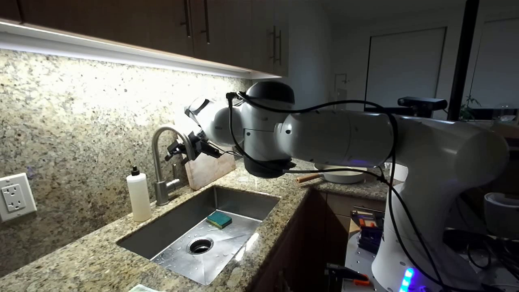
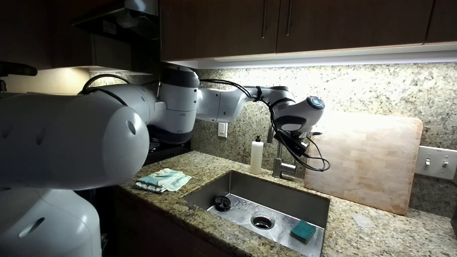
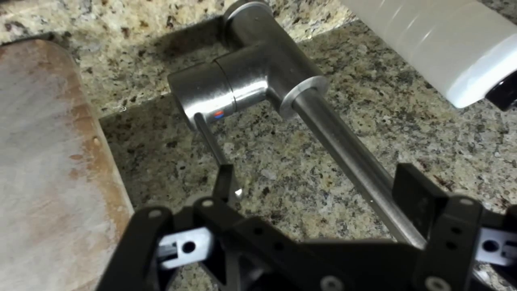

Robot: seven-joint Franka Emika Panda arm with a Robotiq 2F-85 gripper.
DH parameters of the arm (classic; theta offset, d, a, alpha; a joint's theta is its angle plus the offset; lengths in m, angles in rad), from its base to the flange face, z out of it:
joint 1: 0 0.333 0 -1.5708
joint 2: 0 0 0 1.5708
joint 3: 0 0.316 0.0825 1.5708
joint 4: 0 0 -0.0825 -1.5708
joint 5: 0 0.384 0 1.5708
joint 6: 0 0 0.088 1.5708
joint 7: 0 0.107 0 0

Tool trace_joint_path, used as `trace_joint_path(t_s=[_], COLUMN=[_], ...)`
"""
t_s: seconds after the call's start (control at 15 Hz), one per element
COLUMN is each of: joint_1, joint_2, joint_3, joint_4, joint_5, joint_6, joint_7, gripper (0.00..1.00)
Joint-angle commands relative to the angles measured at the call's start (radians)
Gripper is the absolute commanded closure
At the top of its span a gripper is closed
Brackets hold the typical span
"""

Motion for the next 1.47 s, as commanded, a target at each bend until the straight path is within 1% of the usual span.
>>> trace_joint_path(t_s=[0.0,0.07,0.2,0.4,0.6,1.0,1.4], joint_1=[0.0,0.0,0.0,0.0,-0.001,-0.002,0.0], joint_2=[-0.005,-0.011,-0.021,-0.038,-0.033,-0.033,-0.037], joint_3=[-0.006,-0.002,-0.002,-0.018,-0.026,-0.052,-0.025], joint_4=[0.0,0.007,0.013,0.016,0.004,0.045,0.083], joint_5=[0.006,0.018,0.0,-0.015,-0.03,-0.077,-0.093], joint_6=[-0.004,0.012,0.009,0.006,0.012,0.03,0.124], joint_7=[0.003,-0.004,0.018,0.007,-0.04,-0.114,-0.144], gripper=[0.0,0.0,0.0,0.0,0.0,0.0,0.0])
